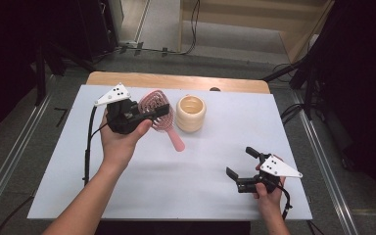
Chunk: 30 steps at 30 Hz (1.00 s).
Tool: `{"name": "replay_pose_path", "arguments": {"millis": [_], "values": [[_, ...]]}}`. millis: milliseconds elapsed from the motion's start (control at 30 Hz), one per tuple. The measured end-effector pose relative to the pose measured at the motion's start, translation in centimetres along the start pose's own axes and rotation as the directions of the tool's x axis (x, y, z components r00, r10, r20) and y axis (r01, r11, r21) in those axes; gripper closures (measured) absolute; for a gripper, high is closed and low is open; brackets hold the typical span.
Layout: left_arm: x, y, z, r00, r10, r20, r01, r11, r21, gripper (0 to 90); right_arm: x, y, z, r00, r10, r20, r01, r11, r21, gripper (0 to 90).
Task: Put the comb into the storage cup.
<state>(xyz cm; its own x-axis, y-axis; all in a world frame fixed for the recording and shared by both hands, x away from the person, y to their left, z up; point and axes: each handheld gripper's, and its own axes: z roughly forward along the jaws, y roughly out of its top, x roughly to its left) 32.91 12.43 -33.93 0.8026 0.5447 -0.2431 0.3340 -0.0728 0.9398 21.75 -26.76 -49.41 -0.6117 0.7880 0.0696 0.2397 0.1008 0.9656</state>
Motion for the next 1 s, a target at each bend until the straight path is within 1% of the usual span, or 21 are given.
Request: {"name": "replay_pose_path", "arguments": {"millis": [100,233,300,333,367,467,600,733,900,1000], "values": [[0.2,0.3,0.0,1.0,-0.004,-0.001,0.004,1.0,-0.004,63.4,-0.3,0.0,-0.2,1.0,0.001,0.008,-0.001,1.0,-0.004,0.0],[0.5,0.7,-0.1,1.0,0.0,-0.003,0.0,1.0,-0.006,63.4,-0.6,-0.3,-0.7,0.9998,0.002,0.021,-0.002,1.0,0.004,0.0],[0.6,0.9,0.0,1.0,-0.001,-0.006,0.001,1.0,-0.008,63.4,-0.8,-0.4,-1.0,0.9996,-0.008,0.026,0.008,1.0,0.005,0.0],[0.6,1.1,-0.1,1.0,0.001,-0.006,-0.001,1.0,-0.008,63.4,-0.8,-0.5,-1.1,0.9997,0.002,0.026,-0.002,1.0,0.008,0.0],[0.7,1.1,-0.1,1.0,-0.002,-0.007,0.002,0.9999,-0.011,63.4,-0.9,-0.5,-1.2,0.9995,-0.005,0.031,0.005,1.0,0.008,0.0],[0.8,1.4,-0.1,0.9999,-0.004,-0.014,0.004,0.9998,-0.017,63.4,-1.2,-0.7,-1.4,0.9994,0.003,0.035,-0.004,1.0,0.01,0.0],[0.9,1.9,0.0,0.9999,0.002,-0.016,-0.003,0.9998,-0.02,63.4,-1.6,-1.0,-1.6,0.9991,0.008,0.041,-0.008,1.0,0.018,0.0],[1.1,2.4,0.0,0.9998,0.005,-0.017,-0.005,0.9996,-0.028,63.4,-1.9,-1.2,-2.0,0.9987,0.019,0.047,-0.019,1.0,0.008,0.0],[1.4,2.7,0.0,0.9997,-0.006,-0.022,0.005,0.9993,-0.037,63.4,-2.2,-1.5,-2.3,0.9984,0.015,0.055,-0.016,1.0,0.017,0.0],[1.7,2.9,0.2,0.9996,-0.013,-0.026,0.012,0.9992,-0.038,63.5,-2.4,-1.6,-2.4,0.998,0.021,0.059,-0.022,1.0,0.016,0.0]]}}
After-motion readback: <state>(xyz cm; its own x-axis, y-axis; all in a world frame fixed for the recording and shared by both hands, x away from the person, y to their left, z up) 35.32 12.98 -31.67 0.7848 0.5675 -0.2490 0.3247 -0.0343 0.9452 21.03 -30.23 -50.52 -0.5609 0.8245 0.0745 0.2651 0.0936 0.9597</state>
